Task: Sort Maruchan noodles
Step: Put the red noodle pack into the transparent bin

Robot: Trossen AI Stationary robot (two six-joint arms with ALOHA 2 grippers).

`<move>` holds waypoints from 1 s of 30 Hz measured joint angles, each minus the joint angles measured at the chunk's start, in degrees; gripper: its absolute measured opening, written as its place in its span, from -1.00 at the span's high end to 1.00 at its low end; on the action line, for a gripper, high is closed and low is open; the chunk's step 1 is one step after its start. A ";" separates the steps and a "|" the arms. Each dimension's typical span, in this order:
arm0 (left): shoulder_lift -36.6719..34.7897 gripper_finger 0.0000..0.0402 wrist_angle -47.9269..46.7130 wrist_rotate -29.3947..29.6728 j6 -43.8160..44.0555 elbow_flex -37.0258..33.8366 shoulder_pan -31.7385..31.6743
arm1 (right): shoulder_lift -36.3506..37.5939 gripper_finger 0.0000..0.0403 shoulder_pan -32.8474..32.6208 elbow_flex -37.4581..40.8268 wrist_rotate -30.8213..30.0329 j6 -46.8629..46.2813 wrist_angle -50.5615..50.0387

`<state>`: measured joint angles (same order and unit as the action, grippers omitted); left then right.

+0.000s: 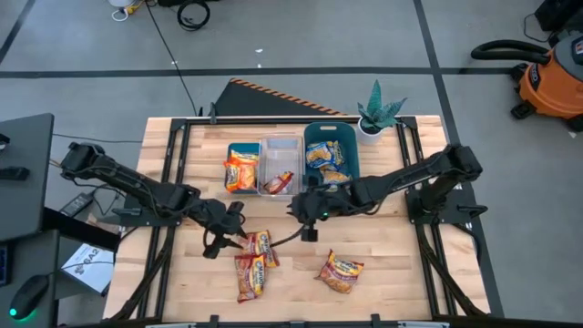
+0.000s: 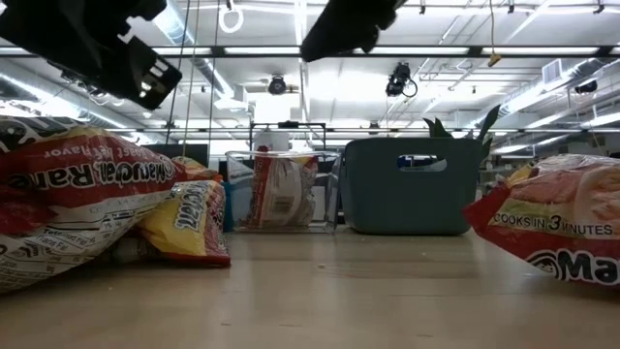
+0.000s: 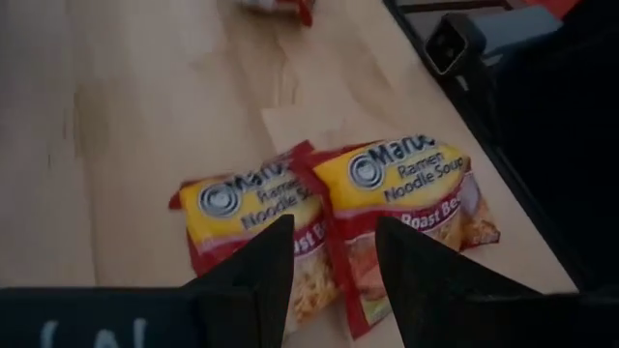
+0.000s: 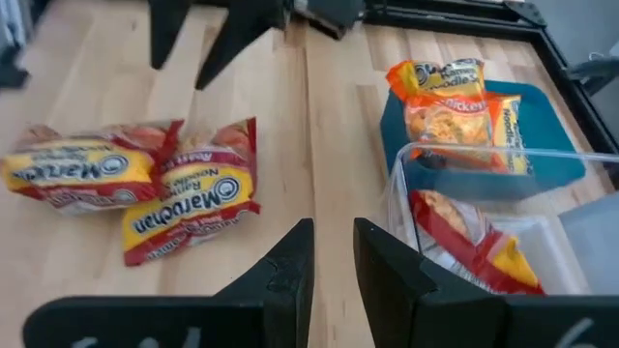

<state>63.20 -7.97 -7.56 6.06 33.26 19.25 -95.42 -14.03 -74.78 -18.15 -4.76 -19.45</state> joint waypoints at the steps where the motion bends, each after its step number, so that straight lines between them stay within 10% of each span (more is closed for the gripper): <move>1: 0.00 0.24 0.64 0.51 -0.43 0.00 0.36 | -1.37 0.59 0.35 -1.61 0.08 0.49 -0.81; 13: 0.13 0.24 2.74 5.66 -1.37 0.00 5.26 | -11.42 0.59 1.96 -16.59 1.28 2.32 -12.14; 30: 1.52 0.24 4.97 19.15 6.02 0.04 13.72 | -10.86 0.59 -1.76 -14.98 -2.80 -3.68 -17.65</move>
<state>64.72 -3.00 11.58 12.08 33.30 32.97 -106.28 -15.80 -89.76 -20.94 -8.44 -37.10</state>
